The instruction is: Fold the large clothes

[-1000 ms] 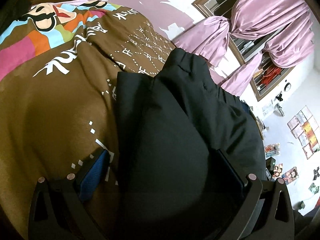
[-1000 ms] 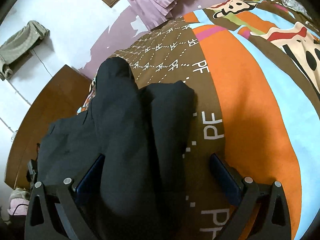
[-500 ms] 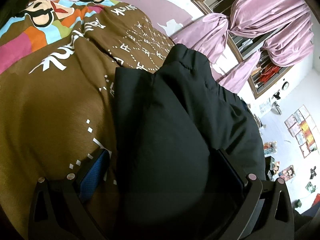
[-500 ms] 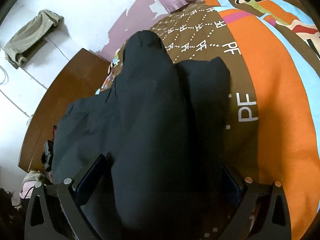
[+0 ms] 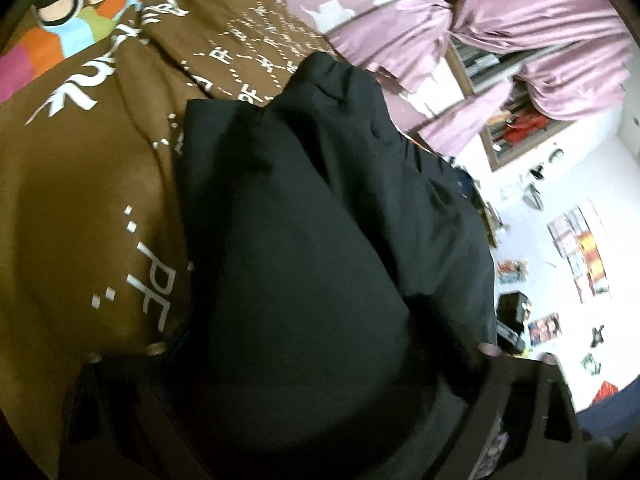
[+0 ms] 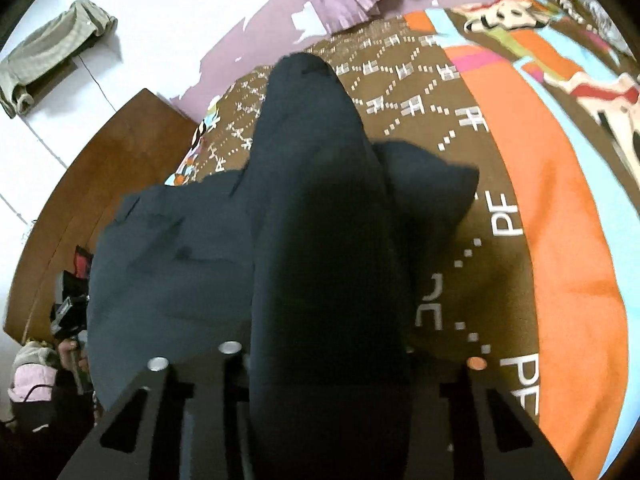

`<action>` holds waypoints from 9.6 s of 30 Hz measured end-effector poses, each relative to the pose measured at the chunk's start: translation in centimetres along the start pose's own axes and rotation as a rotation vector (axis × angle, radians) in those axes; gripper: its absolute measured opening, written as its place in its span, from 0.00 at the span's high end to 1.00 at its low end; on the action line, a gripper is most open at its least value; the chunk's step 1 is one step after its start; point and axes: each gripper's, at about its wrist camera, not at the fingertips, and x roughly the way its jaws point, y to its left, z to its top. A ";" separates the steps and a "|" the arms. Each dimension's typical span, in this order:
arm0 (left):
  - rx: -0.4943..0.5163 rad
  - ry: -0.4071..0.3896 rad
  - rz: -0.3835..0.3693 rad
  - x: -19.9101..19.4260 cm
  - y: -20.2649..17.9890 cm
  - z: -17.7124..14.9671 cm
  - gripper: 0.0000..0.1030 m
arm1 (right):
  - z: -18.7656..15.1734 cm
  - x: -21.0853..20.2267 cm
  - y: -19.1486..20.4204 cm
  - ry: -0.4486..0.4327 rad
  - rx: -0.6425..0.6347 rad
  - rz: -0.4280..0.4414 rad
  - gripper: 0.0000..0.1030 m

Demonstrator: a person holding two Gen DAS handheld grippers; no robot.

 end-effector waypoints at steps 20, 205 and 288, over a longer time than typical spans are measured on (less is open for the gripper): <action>0.016 -0.351 0.288 -12.2 -6.6 -0.6 0.74 | 3.2 4.4 13.9 -0.122 -0.172 0.118 0.76; 0.508 -0.622 0.649 -16.3 -14.8 -30.6 0.03 | -26.7 -10.7 28.7 -0.452 -0.393 -0.261 0.00; 0.518 -0.616 0.650 -16.4 -14.7 -30.5 0.03 | -27.1 -10.4 28.6 -0.437 -0.401 -0.260 0.00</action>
